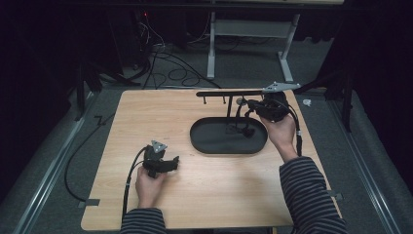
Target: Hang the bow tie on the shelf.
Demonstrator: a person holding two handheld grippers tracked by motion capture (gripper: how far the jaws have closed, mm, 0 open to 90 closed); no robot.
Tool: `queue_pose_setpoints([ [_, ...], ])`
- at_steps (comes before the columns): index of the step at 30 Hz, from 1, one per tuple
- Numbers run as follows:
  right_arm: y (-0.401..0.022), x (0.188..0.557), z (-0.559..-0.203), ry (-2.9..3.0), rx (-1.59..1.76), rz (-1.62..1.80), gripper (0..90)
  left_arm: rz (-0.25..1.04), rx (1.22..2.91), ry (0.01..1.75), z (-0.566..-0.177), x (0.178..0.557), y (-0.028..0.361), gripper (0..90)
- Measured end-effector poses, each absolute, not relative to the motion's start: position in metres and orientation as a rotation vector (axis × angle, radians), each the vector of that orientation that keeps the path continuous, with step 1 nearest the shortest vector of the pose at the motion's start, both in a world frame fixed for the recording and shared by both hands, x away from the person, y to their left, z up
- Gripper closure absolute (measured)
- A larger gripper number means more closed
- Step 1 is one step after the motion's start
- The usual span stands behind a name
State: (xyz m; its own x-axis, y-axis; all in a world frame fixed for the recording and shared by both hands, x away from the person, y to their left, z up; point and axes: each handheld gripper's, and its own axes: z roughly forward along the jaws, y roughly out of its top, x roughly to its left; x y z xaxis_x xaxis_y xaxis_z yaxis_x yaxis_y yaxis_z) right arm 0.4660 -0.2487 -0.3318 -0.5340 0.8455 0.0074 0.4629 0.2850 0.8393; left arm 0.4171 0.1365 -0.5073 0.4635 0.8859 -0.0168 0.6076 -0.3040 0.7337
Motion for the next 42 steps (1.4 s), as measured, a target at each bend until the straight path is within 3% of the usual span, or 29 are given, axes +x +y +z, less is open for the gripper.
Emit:
queue_pose_setpoints([
  [42,-0.246,0.498,-0.346,2.061,1.292,1.093,86.2,0.521,2.03,1.238,-0.507,0.417,0.137,20.9],
])
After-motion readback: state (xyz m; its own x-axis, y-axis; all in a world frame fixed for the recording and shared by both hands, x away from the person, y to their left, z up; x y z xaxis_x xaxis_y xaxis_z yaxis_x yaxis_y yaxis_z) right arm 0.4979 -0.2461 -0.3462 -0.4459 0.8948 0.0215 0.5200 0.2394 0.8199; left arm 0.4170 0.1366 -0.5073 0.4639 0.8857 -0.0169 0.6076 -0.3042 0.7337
